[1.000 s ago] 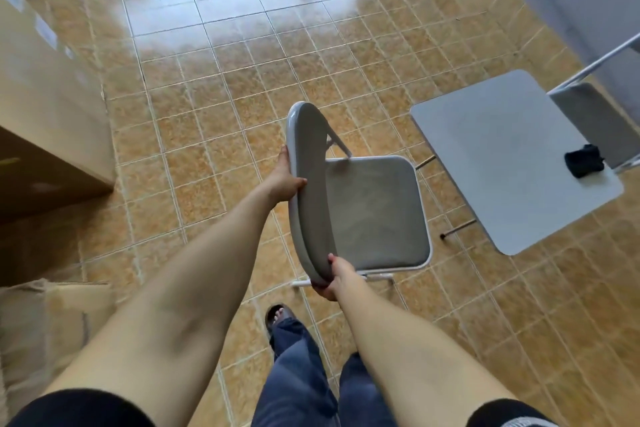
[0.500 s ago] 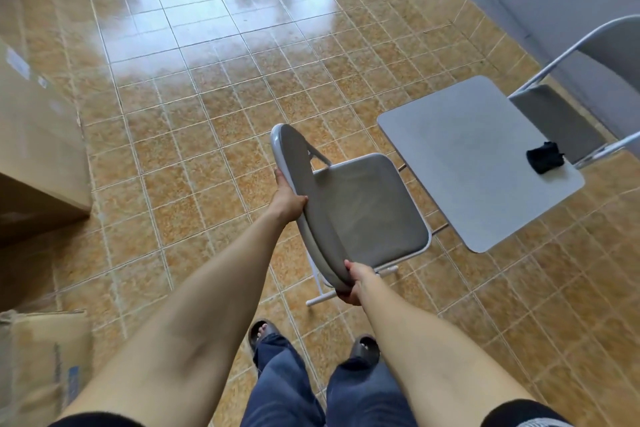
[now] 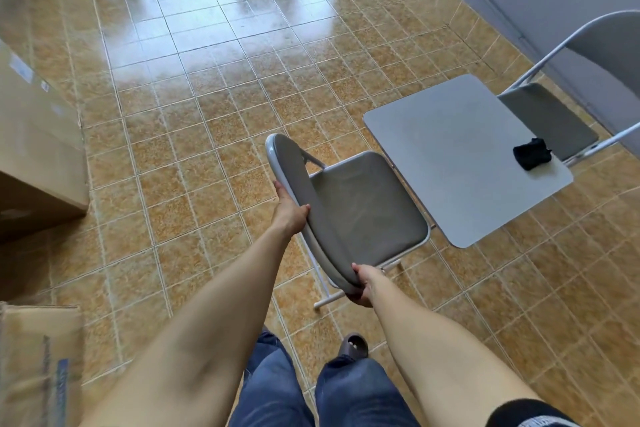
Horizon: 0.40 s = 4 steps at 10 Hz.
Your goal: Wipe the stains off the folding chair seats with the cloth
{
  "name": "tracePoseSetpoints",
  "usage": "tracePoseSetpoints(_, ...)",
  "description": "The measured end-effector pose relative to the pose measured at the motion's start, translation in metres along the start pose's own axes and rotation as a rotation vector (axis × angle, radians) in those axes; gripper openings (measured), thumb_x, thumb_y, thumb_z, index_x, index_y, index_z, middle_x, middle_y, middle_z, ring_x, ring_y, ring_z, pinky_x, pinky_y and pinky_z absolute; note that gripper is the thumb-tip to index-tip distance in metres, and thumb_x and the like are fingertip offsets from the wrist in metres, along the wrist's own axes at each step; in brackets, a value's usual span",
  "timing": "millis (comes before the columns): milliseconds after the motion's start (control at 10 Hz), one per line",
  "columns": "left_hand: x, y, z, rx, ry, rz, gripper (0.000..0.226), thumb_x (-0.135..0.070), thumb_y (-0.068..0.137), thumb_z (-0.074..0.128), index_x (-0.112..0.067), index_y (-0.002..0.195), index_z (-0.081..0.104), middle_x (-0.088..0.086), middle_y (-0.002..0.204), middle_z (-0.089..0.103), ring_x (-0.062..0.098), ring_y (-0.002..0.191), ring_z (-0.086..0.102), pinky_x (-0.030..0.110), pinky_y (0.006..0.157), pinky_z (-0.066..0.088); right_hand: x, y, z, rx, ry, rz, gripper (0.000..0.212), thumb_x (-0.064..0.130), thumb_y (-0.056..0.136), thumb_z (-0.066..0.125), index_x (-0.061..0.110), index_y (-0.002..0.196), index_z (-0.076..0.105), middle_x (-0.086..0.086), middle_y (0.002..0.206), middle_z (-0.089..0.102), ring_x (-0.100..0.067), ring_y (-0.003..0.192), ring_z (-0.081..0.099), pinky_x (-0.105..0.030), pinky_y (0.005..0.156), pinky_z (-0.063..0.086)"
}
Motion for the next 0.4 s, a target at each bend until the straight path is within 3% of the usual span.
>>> tracePoseSetpoints(100, -0.001, 0.001, 0.0, 0.003, 0.069, -0.011, 0.097, -0.021, 0.095, 0.054, -0.026, 0.149, -0.027, 0.015, 0.148, 0.041, 0.036, 0.122, 0.054, 0.046, 0.1, 0.048, 0.0, -0.003, -0.002, 0.025, -0.139, -0.023, 0.041, 0.033, 0.091, 0.057, 0.011, 0.126, 0.056, -0.007, 0.118, 0.065, -0.025, 0.068, 0.059, -0.025, 0.039, 0.048)
tracePoseSetpoints(200, -0.004, 0.002, -0.001, -0.025, 0.221, -0.026, 0.097, -0.022, 0.093, 0.055, -0.02, 0.15, -0.024, 0.016, 0.158, 0.023, 0.038, 0.133, 0.043, 0.047, 0.106, 0.043, 0.006, -0.026, -0.007, 0.064, -0.246, -0.076, 0.032, 0.03, 0.093, 0.054, 0.008, 0.116, 0.058, -0.01, 0.112, 0.065, -0.025, 0.064, 0.055, -0.027, 0.046, 0.046)
tracePoseSetpoints(300, -0.023, -0.005, 0.003, -0.156, 0.535, 0.091, 0.091, -0.019, 0.093, 0.053, -0.011, 0.153, -0.016, 0.008, 0.163, -0.012, 0.033, 0.15, 0.005, 0.046, 0.121, 0.019, 0.031, -0.064, -0.032, -0.086, -0.613, -0.343, 0.032, 0.028, 0.095, 0.05, 0.002, 0.111, 0.059, -0.017, 0.102, 0.061, -0.031, 0.084, 0.059, -0.037, 0.077, 0.05)
tracePoseSetpoints(400, -0.044, -0.018, 0.015, -0.181, 0.643, 0.223, 0.085, -0.024, 0.095, 0.049, -0.01, 0.153, -0.011, 0.007, 0.163, -0.014, 0.029, 0.152, -0.004, 0.044, 0.123, 0.01, 0.048, -0.084, -0.061, -0.281, -0.747, -0.512, 0.047, 0.035, 0.094, 0.05, 0.0, 0.125, 0.054, -0.018, 0.129, 0.059, -0.034, 0.118, 0.055, -0.036, 0.097, 0.044)
Point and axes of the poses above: each hand's wrist, its own y-axis towards the middle knuckle, its own z-axis out of the palm, x = y × z, the point moved 3 cm from there along y, towards the middle knuckle
